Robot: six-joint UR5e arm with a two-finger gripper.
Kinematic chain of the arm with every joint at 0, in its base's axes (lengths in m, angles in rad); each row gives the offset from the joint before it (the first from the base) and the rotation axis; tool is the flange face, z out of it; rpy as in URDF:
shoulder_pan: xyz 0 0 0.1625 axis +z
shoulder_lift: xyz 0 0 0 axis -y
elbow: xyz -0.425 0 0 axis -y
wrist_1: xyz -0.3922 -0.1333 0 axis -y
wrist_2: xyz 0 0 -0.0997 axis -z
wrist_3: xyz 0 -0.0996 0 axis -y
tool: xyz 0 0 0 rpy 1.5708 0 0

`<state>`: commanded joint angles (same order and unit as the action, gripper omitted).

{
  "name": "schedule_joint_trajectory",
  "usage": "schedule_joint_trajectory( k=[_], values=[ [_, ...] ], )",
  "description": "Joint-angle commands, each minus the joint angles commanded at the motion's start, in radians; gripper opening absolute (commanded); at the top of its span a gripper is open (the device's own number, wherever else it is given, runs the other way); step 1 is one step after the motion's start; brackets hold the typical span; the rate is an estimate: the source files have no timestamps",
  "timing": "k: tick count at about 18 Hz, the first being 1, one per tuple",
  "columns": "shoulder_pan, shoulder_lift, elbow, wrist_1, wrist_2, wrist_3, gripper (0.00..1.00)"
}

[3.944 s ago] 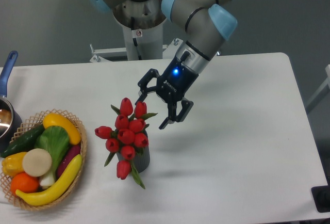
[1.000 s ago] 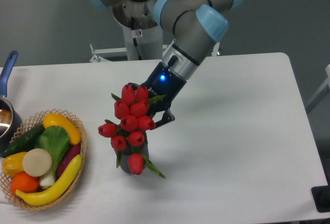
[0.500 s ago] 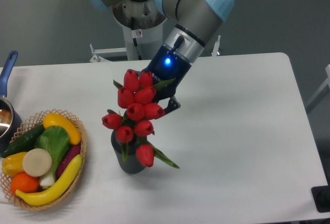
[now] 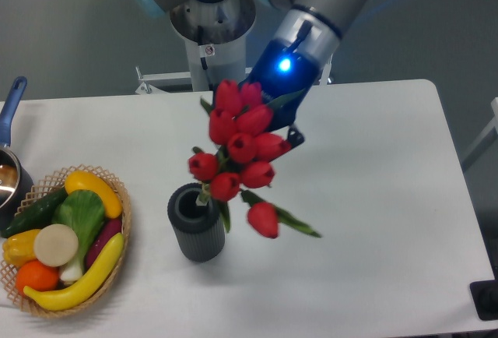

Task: Pick up the flowers from the vase
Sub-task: 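Hold the tulip bunch raised beside the empty vase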

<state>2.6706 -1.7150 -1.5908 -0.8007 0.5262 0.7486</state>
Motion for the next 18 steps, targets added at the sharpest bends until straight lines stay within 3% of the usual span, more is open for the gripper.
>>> schedule_joint_trajectory(
  k=[18],
  values=[
    [0.022, -0.011, 0.021, 0.005, 0.005, 0.012, 0.34]
  ],
)
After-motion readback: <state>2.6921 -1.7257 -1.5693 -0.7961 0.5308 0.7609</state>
